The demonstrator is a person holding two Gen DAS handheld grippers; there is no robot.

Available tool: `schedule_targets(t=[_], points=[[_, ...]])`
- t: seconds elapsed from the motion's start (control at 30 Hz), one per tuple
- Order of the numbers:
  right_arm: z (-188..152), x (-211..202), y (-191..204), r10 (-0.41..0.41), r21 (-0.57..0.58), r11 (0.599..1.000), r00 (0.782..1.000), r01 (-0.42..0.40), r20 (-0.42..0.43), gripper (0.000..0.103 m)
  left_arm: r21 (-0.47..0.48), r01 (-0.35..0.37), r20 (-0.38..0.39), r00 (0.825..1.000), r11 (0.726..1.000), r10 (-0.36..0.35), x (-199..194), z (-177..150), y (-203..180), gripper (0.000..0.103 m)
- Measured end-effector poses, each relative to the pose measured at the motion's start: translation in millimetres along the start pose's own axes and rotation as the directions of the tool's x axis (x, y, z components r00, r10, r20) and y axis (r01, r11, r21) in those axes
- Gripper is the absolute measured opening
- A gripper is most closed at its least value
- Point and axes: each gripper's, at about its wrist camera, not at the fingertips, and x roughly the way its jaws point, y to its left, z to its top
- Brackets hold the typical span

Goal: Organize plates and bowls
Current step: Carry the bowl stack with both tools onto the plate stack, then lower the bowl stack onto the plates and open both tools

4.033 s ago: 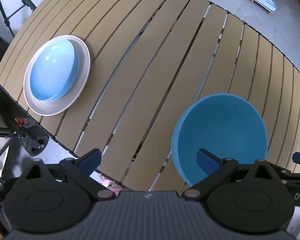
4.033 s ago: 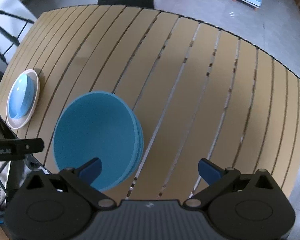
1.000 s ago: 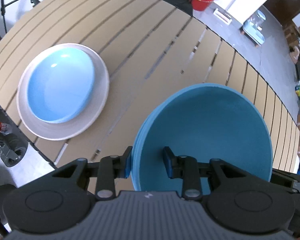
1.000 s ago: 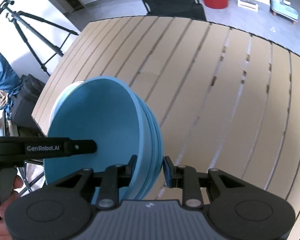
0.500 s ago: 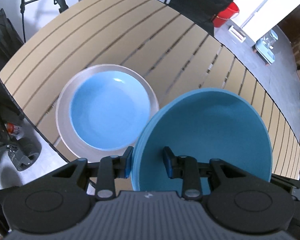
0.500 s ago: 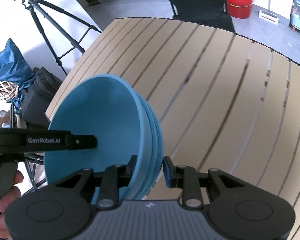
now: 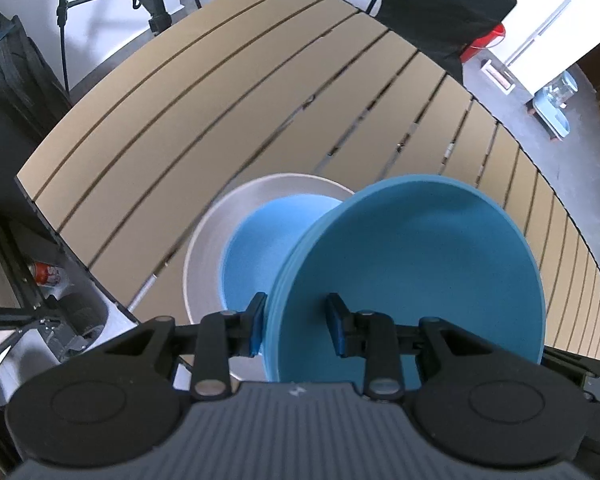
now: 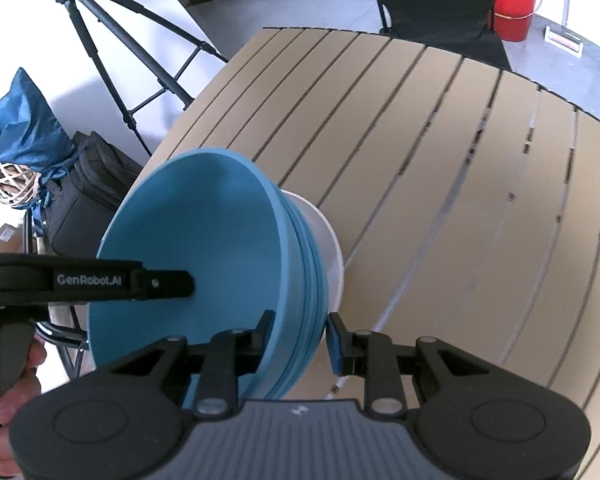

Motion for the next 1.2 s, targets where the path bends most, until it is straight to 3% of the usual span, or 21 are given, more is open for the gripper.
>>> schedule_targets(t=[0.5, 1.07, 1.13, 1.2], points=[[11, 62, 12, -0.022, 0.018, 1.0, 0.999, 0.023, -0.04, 0.025, 0.007, -0.002, -0.037, 0.999, 1.0, 0.002, 45, 25, 34, 0.032], [14, 70, 7, -0.005, 0.046, 0.999, 0.999, 0.007, -0.04, 0.025, 0.011, -0.008, -0.037, 0.999, 1.0, 0.008, 48, 29, 34, 0.033], [15, 70, 6, -0.006, 0.055, 0.998, 0.999, 0.008, -0.049, 0.025, 0.016, -0.012, -0.033, 0.999, 1.0, 0.012, 47, 29, 33, 0.036], [16, 68, 6, -0.002, 0.056, 0.998, 0.999, 0.005, -0.047, 0.027, 0.02, -0.026, -0.023, 0.999, 0.999, 0.026, 44, 29, 33, 0.047]])
